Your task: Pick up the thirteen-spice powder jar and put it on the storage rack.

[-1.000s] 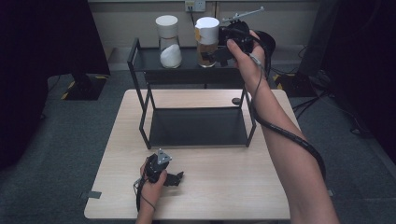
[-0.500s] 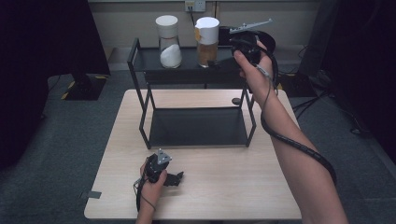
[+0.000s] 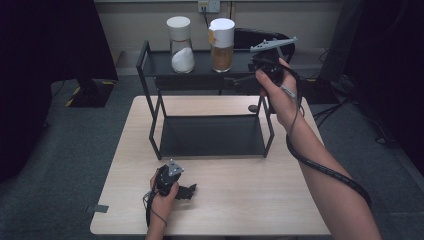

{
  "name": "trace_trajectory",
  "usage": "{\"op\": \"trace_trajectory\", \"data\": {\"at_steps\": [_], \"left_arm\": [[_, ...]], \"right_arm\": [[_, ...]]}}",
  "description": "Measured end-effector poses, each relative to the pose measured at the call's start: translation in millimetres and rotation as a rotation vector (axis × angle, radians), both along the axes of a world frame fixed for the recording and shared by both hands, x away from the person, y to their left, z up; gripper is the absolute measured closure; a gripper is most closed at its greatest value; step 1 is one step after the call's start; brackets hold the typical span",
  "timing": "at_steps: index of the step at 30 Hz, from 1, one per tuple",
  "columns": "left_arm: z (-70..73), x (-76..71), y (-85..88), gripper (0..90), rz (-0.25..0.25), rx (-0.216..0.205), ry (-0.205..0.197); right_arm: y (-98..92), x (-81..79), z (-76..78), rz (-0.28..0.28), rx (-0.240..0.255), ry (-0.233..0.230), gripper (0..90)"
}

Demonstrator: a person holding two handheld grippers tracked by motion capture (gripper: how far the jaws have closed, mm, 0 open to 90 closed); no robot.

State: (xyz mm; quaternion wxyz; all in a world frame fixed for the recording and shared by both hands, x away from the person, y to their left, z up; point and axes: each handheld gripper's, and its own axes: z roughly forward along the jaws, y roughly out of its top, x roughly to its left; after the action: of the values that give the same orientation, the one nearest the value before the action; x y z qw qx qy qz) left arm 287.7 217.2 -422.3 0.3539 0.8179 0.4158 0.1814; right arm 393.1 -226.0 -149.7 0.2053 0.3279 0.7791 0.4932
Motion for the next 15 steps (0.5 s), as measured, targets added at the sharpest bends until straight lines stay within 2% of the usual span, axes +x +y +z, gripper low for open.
{"op": "trace_trajectory", "data": {"at_steps": [15], "left_arm": [[-0.1,0.0,0.1,0.0,0.000,-0.001,0.000]], "right_arm": [[-15.3,-16.3,-28.1,0.047,0.009,0.000,2.1]]}}
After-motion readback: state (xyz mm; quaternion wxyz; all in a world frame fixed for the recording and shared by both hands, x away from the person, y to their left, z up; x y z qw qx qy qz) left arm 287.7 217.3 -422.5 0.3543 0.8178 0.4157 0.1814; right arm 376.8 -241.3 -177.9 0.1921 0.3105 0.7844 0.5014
